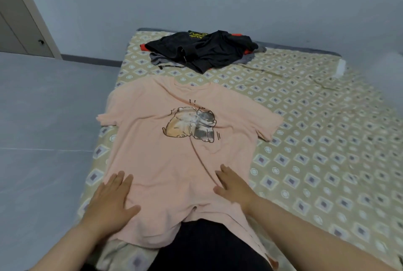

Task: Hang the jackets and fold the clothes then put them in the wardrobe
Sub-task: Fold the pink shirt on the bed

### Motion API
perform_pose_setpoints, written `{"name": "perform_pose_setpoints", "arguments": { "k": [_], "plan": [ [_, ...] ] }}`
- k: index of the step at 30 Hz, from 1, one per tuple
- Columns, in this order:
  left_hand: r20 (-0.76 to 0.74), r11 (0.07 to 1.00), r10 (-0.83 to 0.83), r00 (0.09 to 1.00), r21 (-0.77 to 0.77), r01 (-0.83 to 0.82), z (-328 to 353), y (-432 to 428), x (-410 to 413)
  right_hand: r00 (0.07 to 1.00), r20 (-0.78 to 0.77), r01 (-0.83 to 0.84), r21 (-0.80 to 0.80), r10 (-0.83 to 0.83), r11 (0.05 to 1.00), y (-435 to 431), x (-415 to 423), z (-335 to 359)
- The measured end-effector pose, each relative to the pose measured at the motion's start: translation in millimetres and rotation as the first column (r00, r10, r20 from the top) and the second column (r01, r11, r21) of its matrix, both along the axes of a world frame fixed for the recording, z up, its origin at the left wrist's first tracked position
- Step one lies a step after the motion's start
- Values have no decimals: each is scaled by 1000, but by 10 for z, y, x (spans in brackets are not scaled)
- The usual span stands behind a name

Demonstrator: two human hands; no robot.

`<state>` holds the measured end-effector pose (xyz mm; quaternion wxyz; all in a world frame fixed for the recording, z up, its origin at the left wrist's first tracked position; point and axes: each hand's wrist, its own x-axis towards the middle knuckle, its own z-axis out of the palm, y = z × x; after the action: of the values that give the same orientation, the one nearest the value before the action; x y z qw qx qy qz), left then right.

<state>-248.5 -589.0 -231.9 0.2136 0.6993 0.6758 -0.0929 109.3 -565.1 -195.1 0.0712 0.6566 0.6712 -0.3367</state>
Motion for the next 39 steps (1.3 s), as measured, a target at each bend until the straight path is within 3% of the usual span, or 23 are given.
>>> {"name": "perform_pose_setpoints", "arguments": {
  "k": [1,3,5,7,11,13,16,17,19,20,21,22,25,27,29,31,33,35,36,39],
  "plan": [
    [0,995,96,995,4,-96,44,-125,-48,978,-124,167,-1,-166,986,-132,54,92],
    [-12,945,326,945,-27,-326,168,-335,-146,836,-312,454,-67,-451,888,-429,155,261],
    [87,850,519,850,-159,-502,289,-458,-210,698,-335,579,-255,-633,774,-656,257,390],
    [217,770,629,747,-302,-562,355,-525,-233,664,-267,573,-418,-698,705,-827,319,539],
    [442,685,728,524,-462,-563,447,-593,-240,626,-70,606,-583,-777,541,-1011,395,599],
    [567,619,770,292,-550,-561,529,-594,-219,603,-40,571,-676,-796,466,-1120,429,519],
    [683,571,731,-13,-622,-536,639,-569,-230,583,-123,547,-672,-803,500,-1261,438,458],
    [701,570,709,-78,-635,-522,684,-565,-246,528,-180,572,-647,-830,505,-1284,458,457],
    [727,571,669,-157,-637,-518,801,-579,-315,262,-327,661,-625,-908,416,-1277,545,486],
    [737,567,653,-175,-629,-532,851,-580,-368,92,-410,685,-635,-907,356,-1233,595,551],
    [744,559,640,-193,-623,-548,889,-588,-434,-17,-471,703,-633,-882,325,-1180,664,638],
    [753,561,631,-187,-609,-561,926,-611,-523,-48,-515,723,-609,-856,326,-1122,736,737],
    [799,624,601,-14,-480,-617,959,-707,-837,126,-593,797,-417,-795,437,-1054,966,997],
    [781,680,605,154,-407,-610,968,-811,-958,288,-575,795,-302,-765,526,-1108,1041,1098],
    [721,672,649,242,-394,-627,937,-883,-984,399,-536,752,-273,-744,600,-1179,1038,1114],
    [644,596,731,224,-443,-669,917,-891,-976,403,-531,736,-297,-746,609,-1234,1013,1077],
    [550,482,830,93,-622,-618,969,-871,-939,358,-537,746,-328,-764,579,-1285,991,1042],
    [534,437,845,-4,-696,-570,1013,-870,-909,314,-535,755,-360,-784,548,-1324,965,1029],
    [545,429,837,-46,-706,-564,1017,-880,-927,302,-529,760,-369,-793,535,-1342,958,1033],
    [630,541,776,37,-634,-553,1024,-919,-869,286,-524,770,-373,-802,518,-1372,971,1102]
  ]
}}
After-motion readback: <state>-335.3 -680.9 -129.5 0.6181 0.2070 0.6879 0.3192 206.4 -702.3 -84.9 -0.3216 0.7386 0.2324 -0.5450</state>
